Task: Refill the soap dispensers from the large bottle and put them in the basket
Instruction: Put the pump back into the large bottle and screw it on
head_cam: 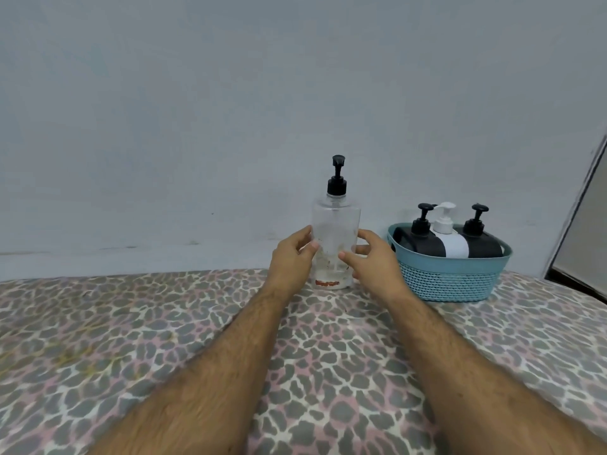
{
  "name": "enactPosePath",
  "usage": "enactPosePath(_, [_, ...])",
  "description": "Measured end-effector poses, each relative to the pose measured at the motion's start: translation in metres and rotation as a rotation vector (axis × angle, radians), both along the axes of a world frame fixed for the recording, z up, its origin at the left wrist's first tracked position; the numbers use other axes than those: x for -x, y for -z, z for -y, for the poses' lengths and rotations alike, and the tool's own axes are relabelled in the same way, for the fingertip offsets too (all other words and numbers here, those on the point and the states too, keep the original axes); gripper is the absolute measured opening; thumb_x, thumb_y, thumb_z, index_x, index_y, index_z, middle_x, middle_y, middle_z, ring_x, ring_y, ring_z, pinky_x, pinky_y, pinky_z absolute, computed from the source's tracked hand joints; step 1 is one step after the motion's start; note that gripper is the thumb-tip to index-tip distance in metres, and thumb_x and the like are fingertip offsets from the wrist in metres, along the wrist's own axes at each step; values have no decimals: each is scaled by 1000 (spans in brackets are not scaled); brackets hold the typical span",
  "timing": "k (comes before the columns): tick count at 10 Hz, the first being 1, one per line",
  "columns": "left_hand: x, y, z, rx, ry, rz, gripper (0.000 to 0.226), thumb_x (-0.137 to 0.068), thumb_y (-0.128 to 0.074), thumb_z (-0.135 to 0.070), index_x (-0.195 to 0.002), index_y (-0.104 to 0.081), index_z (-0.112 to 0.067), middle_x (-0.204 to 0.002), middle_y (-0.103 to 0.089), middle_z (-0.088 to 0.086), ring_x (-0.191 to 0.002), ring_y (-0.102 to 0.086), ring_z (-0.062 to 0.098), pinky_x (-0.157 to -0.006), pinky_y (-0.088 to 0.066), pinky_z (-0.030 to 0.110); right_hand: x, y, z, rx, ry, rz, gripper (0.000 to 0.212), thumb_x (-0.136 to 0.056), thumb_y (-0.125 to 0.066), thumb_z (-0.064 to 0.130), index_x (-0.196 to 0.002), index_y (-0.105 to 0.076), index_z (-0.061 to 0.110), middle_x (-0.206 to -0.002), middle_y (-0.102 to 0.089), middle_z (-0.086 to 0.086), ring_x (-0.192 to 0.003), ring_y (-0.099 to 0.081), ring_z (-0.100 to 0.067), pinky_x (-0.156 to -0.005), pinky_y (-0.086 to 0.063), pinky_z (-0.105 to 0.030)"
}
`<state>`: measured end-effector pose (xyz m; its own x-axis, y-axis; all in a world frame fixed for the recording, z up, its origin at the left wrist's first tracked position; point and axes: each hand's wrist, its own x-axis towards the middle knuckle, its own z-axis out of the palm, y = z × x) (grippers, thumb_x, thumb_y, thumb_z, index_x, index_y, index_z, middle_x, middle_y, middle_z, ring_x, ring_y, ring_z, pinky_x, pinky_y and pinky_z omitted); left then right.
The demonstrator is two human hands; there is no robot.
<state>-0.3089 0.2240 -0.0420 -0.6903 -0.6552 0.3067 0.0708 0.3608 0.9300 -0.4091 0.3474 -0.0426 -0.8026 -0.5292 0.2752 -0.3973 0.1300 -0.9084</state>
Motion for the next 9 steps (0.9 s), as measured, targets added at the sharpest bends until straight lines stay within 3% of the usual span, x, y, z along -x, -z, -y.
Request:
enactPosePath(2, [4, 6, 5, -12, 5, -1, 39, -100, -54, -17, -138, -55, -26, -125, -61, -14, -121, -58, 10, -103, -50, 41, 6, 5, 4, -11, 2, -10, 49, -89, -72, 22, -135, -54, 26, -112, -71, -3, -99, -69, -17, -87, -58, -47])
enactPosePath(5, [5, 5, 8, 57, 103, 89, 43, -101, -52, -21, -143, -49, -30, -135, -60, -13, -121, -58, 8, -104, -49, 40, 0, 4, 3, -46, 29, -50, 51, -91, -70, 27, -138, -52, 25, -109, -68, -1, -97, -67, -18, -84, -59, -45])
enactPosePath(6, [6, 4, 8, 66, 118, 122, 47, -102, -50, -25, -148, -42, -29, -140, -56, -13, -123, -57, 9, -105, -48, 41, 0, 3, 3, -58, 31, -50, 53, -91, -70, 27, -140, -50, 25, -113, -68, -2, -99, -67, -18, -85, -58, -43])
enactPosePath(7, [5, 5, 6, 94, 137, 182, 56, -96, -49, -48, -149, -36, -33, -144, -51, -15, -126, -54, 9, -107, -45, 43, 0, -1, 1, -95, 16, -42, 52, -92, -69, 26, -140, -51, 22, -113, -69, -4, -100, -67, -19, -86, -57, -38])
enactPosePath(8, [-2, 3, 1, 90, 146, 225, 77, -88, -52, -62, -154, -27, -32, -154, -40, -10, -138, -43, 14, -115, -36, 44, 0, 1, -2, -183, 6, -41, 58, -91, -69, 27, -143, -46, 17, -122, -66, -8, -110, -64, -23, -94, -54, -40])
enactPosePath(9, [-16, 0, -3, 117, 70, 258, 73, -97, -51, -52, -157, -19, -24, -160, -29, -2, -145, -31, 18, -118, -29, 39, -8, 0, -11, -264, 55, -63, 68, -92, -68, 35, -149, -37, 13, -140, -54, -14, -125, -55, -27, -103, -47, -43])
